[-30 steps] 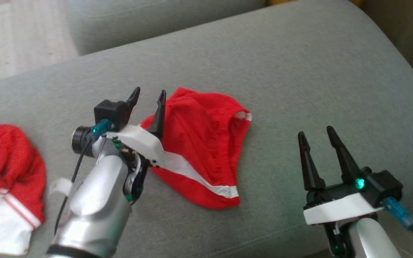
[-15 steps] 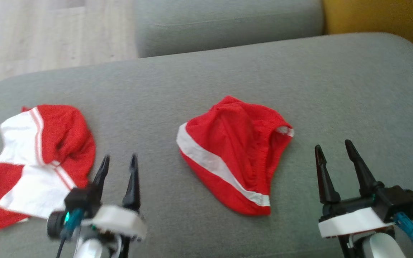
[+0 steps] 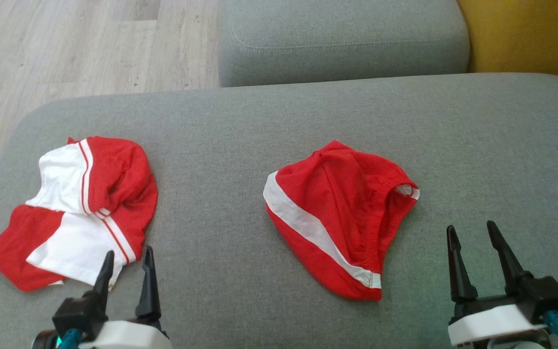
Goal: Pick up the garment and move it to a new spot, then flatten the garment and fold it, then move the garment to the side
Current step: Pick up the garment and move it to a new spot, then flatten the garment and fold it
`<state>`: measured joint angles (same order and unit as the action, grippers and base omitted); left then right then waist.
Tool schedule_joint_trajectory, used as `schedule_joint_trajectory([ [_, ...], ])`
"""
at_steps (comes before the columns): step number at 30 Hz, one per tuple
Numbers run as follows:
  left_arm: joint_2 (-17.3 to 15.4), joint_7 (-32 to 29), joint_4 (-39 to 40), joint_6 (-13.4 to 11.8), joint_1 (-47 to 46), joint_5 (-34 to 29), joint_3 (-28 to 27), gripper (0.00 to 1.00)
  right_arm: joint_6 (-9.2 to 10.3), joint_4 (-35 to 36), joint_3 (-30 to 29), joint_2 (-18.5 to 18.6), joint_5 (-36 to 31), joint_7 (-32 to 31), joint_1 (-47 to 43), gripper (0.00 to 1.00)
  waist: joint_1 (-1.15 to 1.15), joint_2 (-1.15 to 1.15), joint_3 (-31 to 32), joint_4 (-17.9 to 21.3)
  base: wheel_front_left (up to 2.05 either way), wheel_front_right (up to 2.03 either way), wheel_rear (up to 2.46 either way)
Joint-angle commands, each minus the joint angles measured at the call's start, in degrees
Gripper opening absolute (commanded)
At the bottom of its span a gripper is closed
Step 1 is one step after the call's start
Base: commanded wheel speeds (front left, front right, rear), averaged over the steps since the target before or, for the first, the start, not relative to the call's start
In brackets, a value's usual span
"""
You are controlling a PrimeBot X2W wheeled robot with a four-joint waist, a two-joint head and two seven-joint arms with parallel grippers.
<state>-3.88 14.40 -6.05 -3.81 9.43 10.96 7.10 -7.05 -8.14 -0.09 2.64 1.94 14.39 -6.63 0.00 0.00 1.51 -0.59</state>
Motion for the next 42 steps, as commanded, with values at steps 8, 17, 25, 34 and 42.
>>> schedule_joint_trajectory([
  [8, 0.8, 0.6, 2.3, 1.8, -2.0, -1.3, -4.5, 1.0, -0.44, 0.9, 1.2, 0.3, -0.2, 0.6, 1.6, 1.0, 0.0, 0.0, 0.0, 0.6, 0.0, 0.0, 0.0],
  [17, 1.0, 0.6, 2.0, 3.6, -4.7, -0.8, 0.3, 1.0, -0.44, 1.4, 2.8, 0.2, 1.6, 0.6, 3.2, 1.0, 0.0, 0.0, -0.9, 3.9, 0.0, 0.0, 0.0],
  [25, 1.0, 0.4, 0.4, 2.5, -15.6, 1.6, 14.0, 1.0, -0.44, 3.7, 5.6, 0.2, 3.3, 0.6, 4.8, 1.0, 0.0, 0.0, -3.7, 9.9, 0.0, 0.0, 0.0],
  [34, 1.0, -9.8, -9.0, -0.1, -37.6, 6.9, 30.7, 1.0, -0.44, 7.3, 10.2, 0.2, 6.8, 0.6, 7.7, 1.0, 0.0, 0.0, -10.2, 17.7, 0.0, 0.0, 0.0],
  [42, 1.0, -18.0, -21.6, -2.3, -51.6, 11.8, 40.8, 1.0, -0.44, 8.1, 13.5, 0.2, 9.7, 0.6, 9.9, 1.0, 0.0, 0.0, -13.9, 22.3, 0.0, 0.0, 0.0],
])
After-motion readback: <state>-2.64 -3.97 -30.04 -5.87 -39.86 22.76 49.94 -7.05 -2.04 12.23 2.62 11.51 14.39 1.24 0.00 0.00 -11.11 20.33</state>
